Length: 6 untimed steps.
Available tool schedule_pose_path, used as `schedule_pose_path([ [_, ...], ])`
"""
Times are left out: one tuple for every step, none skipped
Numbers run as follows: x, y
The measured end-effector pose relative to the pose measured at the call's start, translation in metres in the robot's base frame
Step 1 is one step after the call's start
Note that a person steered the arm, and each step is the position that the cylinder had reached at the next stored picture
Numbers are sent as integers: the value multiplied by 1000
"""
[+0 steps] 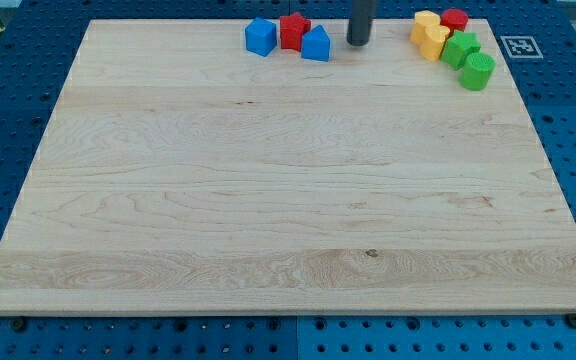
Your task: Place the triangle below the cube
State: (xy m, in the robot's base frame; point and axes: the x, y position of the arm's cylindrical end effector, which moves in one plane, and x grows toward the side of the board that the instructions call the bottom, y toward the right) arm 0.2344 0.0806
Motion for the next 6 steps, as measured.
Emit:
schedule_pose_path([
  [0, -24],
  [1, -36],
  [10, -36],
  [27, -37],
  [28, -59],
  [42, -90],
])
